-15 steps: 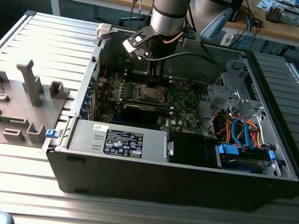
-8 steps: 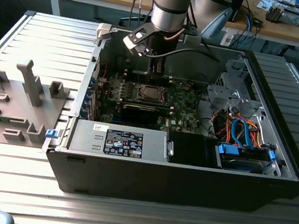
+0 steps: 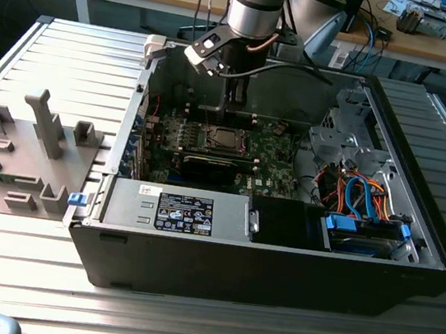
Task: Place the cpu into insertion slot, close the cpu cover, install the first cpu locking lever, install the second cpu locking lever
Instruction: 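Close the cpu cover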
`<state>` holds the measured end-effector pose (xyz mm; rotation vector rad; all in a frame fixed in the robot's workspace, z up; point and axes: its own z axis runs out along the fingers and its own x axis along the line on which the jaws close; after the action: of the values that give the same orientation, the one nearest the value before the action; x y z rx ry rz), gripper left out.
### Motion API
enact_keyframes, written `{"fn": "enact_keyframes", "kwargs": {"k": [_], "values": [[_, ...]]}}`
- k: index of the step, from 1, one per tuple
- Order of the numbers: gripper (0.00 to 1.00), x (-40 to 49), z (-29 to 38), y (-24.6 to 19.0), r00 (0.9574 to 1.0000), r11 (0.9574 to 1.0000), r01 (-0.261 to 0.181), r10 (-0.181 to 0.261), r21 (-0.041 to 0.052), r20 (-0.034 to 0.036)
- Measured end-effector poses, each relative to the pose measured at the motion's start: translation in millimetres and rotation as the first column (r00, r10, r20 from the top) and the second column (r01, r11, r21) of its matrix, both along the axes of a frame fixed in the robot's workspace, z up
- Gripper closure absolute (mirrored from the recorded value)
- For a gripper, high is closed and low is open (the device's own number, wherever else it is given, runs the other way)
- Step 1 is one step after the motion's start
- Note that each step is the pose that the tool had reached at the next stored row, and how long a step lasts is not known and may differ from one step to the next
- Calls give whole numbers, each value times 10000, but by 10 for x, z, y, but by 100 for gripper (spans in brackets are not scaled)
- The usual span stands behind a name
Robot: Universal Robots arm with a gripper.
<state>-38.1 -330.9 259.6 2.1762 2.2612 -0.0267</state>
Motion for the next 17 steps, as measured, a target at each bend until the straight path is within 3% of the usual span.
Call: {"fn": "enact_keyframes", "kwargs": {"k": [17], "values": [[89,0,120,0,10000,10000,-1,1,-4,1]]}}
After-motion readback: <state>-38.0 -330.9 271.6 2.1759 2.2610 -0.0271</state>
